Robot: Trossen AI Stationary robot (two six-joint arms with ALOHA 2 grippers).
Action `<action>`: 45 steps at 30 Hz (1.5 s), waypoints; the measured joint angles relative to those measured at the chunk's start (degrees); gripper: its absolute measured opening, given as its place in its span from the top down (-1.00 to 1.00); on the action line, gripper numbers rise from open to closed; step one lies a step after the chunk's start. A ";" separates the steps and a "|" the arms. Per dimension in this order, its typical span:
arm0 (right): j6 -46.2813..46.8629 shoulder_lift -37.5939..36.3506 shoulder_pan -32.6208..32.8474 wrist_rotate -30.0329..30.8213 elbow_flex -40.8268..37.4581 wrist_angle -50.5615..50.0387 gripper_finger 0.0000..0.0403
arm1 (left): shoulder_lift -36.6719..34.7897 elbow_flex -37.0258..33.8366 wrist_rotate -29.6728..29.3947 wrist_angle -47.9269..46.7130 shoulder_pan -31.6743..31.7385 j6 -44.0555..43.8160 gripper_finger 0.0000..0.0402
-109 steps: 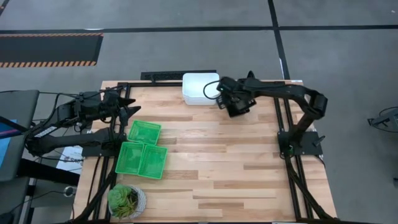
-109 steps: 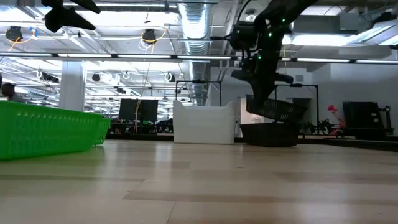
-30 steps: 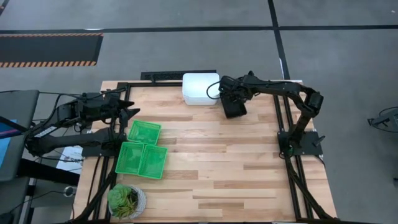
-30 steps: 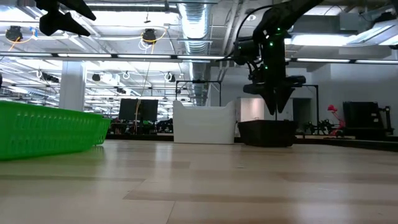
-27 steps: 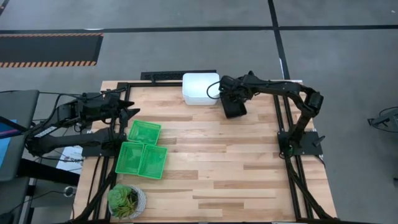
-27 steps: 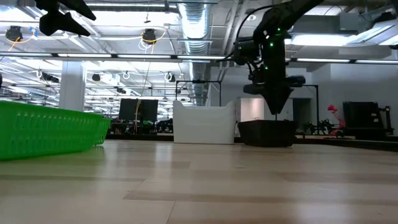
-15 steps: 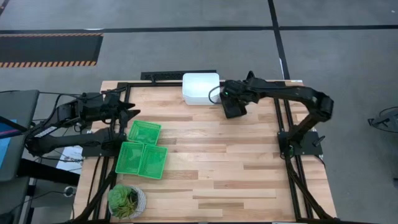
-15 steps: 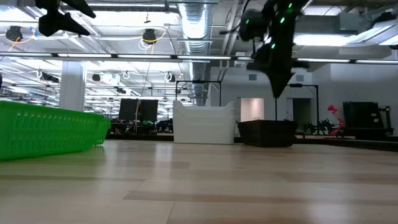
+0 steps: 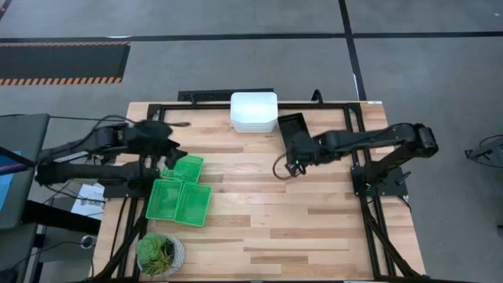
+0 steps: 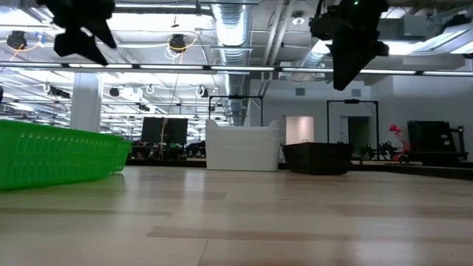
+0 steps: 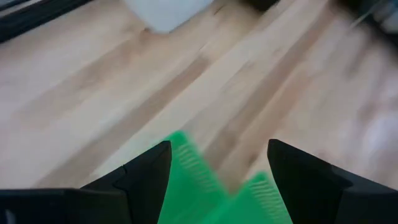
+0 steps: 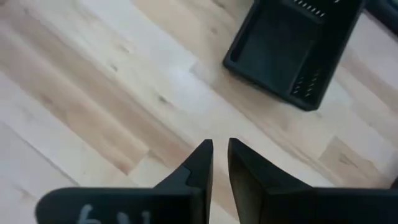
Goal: Stack baskets by color
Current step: Move the top green bin to the center of the table
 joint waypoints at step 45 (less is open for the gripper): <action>9.36 0.00 13.34 2.41 -8.05 9.08 0.62 | 49.99 0.00 -13.82 30.73 -5.57 26.18 -0.28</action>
